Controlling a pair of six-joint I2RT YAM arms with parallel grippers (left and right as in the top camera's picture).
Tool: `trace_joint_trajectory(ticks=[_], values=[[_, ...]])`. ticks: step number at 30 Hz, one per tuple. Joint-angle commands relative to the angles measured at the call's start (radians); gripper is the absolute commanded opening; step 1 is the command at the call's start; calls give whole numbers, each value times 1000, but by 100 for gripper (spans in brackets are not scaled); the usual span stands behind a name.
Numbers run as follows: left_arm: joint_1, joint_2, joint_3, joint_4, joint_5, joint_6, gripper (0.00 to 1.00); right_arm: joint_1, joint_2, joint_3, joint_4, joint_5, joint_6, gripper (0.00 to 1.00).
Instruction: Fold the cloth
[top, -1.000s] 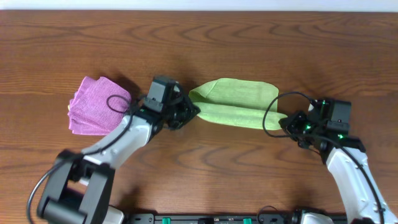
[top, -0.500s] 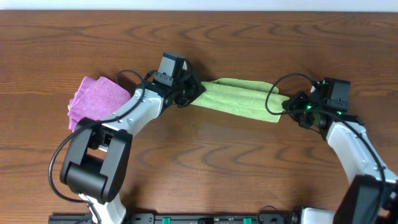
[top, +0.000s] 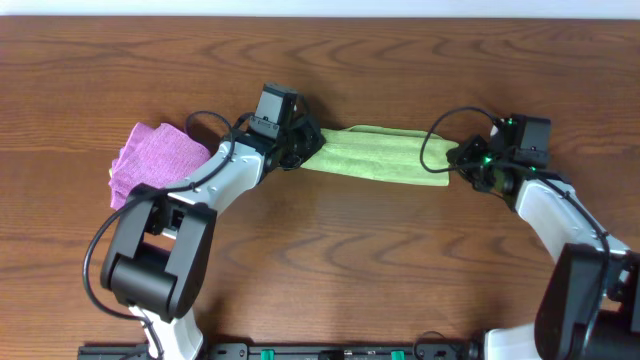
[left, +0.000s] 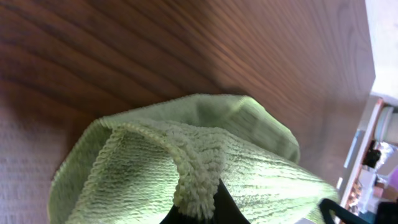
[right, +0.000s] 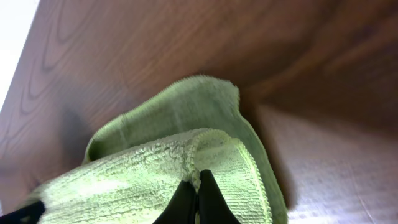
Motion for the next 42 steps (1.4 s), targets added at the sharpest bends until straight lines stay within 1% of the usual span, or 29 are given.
trace_joint_trajectory(ticks=[1, 6, 14, 22, 31, 32, 34, 36, 38, 39, 40, 42], values=[[40, 49, 13, 12, -95, 8, 5, 0, 28, 38, 10, 140, 13, 1], [40, 86, 22, 35, -96, -2, 6, 10, 69, 59, 10, 143, 13, 1], [40, 124, 29, 80, -122, -3, 6, 12, 87, 59, 11, 207, 9, 1], [40, 128, 29, 85, -168, -2, 6, 12, 87, 59, 31, 252, -19, 2], [40, 128, 29, 111, -175, -1, 6, 13, 87, 59, 63, 262, -18, 1], [40, 128, 29, 114, -175, -1, 6, 13, 87, 59, 63, 262, -18, 2], [40, 128, 29, 126, -176, 0, 13, 13, 87, 59, 63, 262, -18, 2], [40, 128, 29, 137, -175, 2, 18, 13, 87, 59, 63, 262, -18, 4], [40, 128, 29, 148, -175, 2, 26, 13, 87, 59, 63, 262, -18, 12], [40, 128, 29, 151, -175, 2, 26, 13, 87, 59, 63, 262, -18, 14], [40, 128, 29, 151, -175, 2, 27, 13, 87, 59, 62, 261, -18, 18], [40, 128, 29, 151, -175, 2, 31, 15, 87, 59, 62, 261, -18, 34]])
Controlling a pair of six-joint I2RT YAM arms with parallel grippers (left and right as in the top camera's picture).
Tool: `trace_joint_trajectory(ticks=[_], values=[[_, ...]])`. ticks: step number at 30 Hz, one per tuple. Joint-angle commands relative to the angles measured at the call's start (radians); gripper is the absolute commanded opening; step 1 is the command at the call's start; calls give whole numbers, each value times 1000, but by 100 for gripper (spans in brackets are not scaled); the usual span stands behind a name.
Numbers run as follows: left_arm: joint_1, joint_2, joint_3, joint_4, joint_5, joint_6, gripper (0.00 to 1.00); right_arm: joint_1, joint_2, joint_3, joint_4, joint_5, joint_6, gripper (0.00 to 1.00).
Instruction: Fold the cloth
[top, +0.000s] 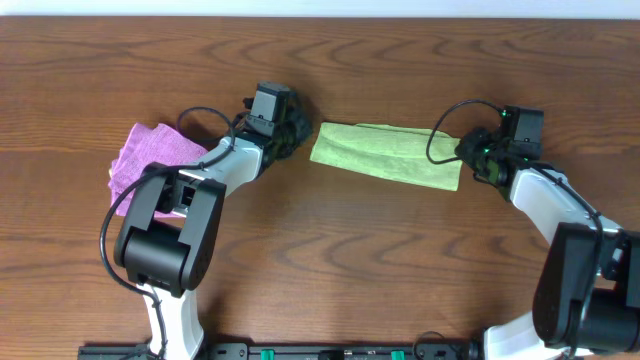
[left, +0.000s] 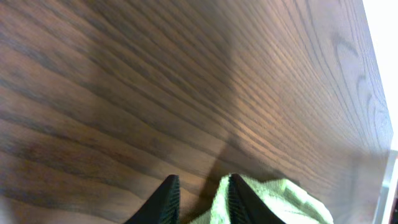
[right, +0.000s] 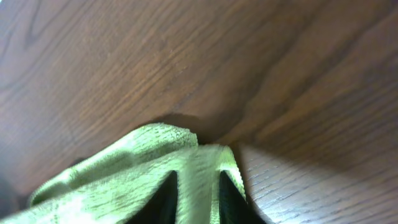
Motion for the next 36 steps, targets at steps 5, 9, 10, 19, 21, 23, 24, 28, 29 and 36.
trace_joint_trajectory(ticks=[5, 9, 10, 19, 21, 23, 24, 28, 29, 36], values=[[-2, 17, 14, 0, -21, 3, 47, 16, 8, 20, 0, 14, -11, 69], [-1, 9, 14, 8, 9, 4, 52, 21, 0, 24, 0, -16, -11, 72], [-1, 3, 17, 7, 14, 6, 54, 21, -6, 26, 0, -24, -11, 72], [-3, -43, 301, -420, -32, 283, 59, 21, -69, 59, -79, -65, -10, 70], [-4, -43, 372, -512, -44, 335, 59, 21, -89, 59, -99, -65, -10, 69], [-3, -43, 420, -562, -44, 366, 60, 21, -106, 59, -121, -65, -6, 68], [-4, -43, 440, -581, -43, 373, 63, 21, -115, 59, -134, -65, -6, 68], [-15, -43, 467, -623, -38, 386, 38, 21, -148, 59, -190, -65, -3, 68], [-21, -43, 467, -628, -29, 387, 29, 21, -157, 59, -206, -65, -3, 68], [-85, -39, 466, -606, -37, 406, 7, 21, -226, 59, -336, -75, 41, 73]])
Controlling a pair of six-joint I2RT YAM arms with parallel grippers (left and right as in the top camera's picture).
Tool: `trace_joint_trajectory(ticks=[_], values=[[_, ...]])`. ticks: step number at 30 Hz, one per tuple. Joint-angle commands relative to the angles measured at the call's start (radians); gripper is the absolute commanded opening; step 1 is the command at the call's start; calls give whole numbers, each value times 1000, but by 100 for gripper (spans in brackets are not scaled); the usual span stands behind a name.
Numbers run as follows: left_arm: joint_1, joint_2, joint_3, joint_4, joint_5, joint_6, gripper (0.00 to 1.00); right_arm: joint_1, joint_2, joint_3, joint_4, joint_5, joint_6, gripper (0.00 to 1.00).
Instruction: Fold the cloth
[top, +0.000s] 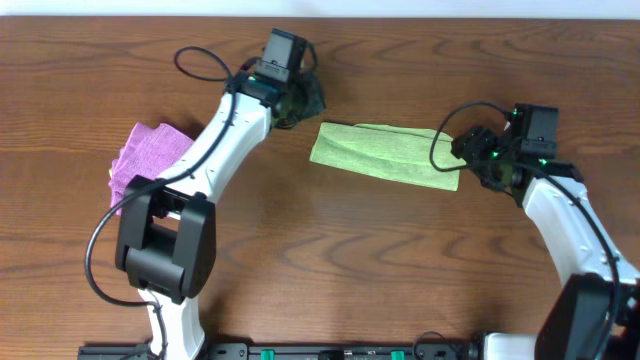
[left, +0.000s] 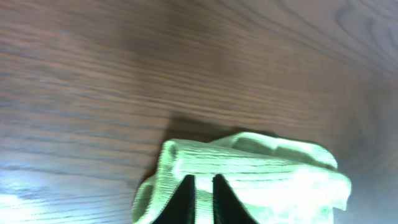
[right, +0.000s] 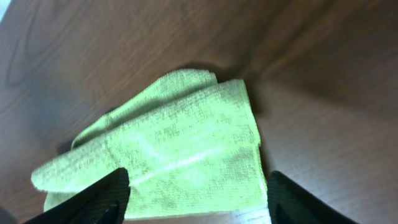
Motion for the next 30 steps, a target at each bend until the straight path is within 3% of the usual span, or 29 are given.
trace_joint_trajectory(ticks=[1, 10, 23, 30], values=[[-39, -13, 15, 19, -21, 34, 6, 18, -44, 18, -43, -30, 47, 74], [-76, 57, 15, 41, -51, 34, 6, 18, -51, 17, -193, -150, 173, 81], [-79, 205, 15, 53, -18, 30, 6, 18, -50, -2, -194, -49, 161, 83], [-80, 235, 15, 43, -25, 21, 6, 18, -48, -132, -127, -46, 185, 84]])
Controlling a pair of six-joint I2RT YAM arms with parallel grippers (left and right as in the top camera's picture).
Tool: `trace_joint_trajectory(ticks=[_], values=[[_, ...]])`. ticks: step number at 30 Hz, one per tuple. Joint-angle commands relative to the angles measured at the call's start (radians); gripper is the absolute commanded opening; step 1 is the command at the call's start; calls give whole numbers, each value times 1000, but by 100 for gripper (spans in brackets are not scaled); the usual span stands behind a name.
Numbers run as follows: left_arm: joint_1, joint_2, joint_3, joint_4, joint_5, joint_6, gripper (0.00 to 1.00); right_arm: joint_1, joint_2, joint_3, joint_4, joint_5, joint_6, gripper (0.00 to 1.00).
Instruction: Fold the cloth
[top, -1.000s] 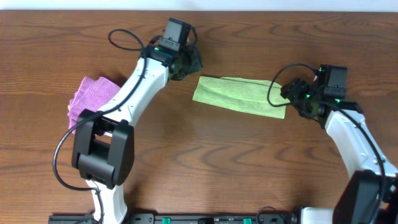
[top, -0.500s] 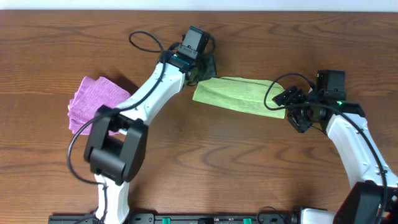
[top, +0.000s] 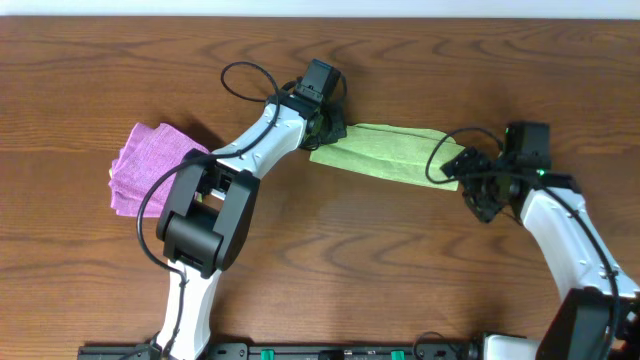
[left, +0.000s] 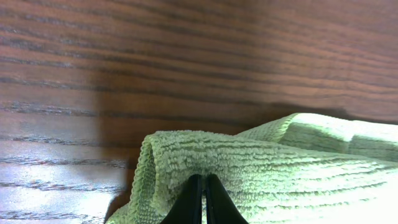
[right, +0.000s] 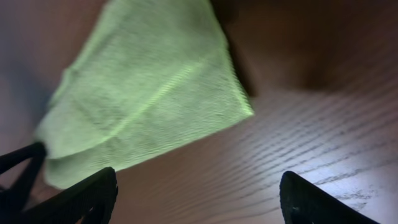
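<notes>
The green cloth (top: 385, 155) lies as a long folded strip across the middle of the table, slanting down to the right. My left gripper (top: 326, 128) sits at its far left corner. In the left wrist view the left gripper (left: 200, 190) is shut, pinching the cloth's (left: 267, 168) rolled edge. My right gripper (top: 482, 197) hovers just off the strip's near right end. In the right wrist view its fingers (right: 87, 196) stand wide apart with only bare wood between them, and the cloth (right: 143, 93) lies beyond them.
A folded pink cloth (top: 150, 165) lies at the left, beside the left arm's forearm. The wooden table (top: 330, 270) stretches toward the front edge, with the white far edge behind.
My left gripper was behind the cloth's left end with a small gap between its fingers. It is now down on the far left corner and shut on it. The right gripper has moved slightly nearer the front.
Both grippers were shut on the ends of the green strip. Then both had let go and the strip lay flat. The left gripper stood back from it and the right stood wide open. Now the left pinches the left corner.
</notes>
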Motion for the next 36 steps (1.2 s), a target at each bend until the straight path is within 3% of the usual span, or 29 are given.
trace_joint_trajectory(ticks=[1, 13, 21, 27, 36], values=[[-3, 39, 15, -23, -3, -5, 6, 6, -9, -72, 33, 15, 27, 84], [-6, 58, 15, -55, -13, -8, 6, 6, 4, -273, 381, 15, 100, 77], [-6, 58, 15, -89, -31, -8, 6, 7, 148, -279, 533, 2, 132, 74], [-6, 59, 15, -129, -51, -9, 6, 9, 231, -279, 618, -14, 136, 70], [-6, 58, 15, -182, -58, -34, 6, 9, 239, -279, 646, 43, 135, 56]])
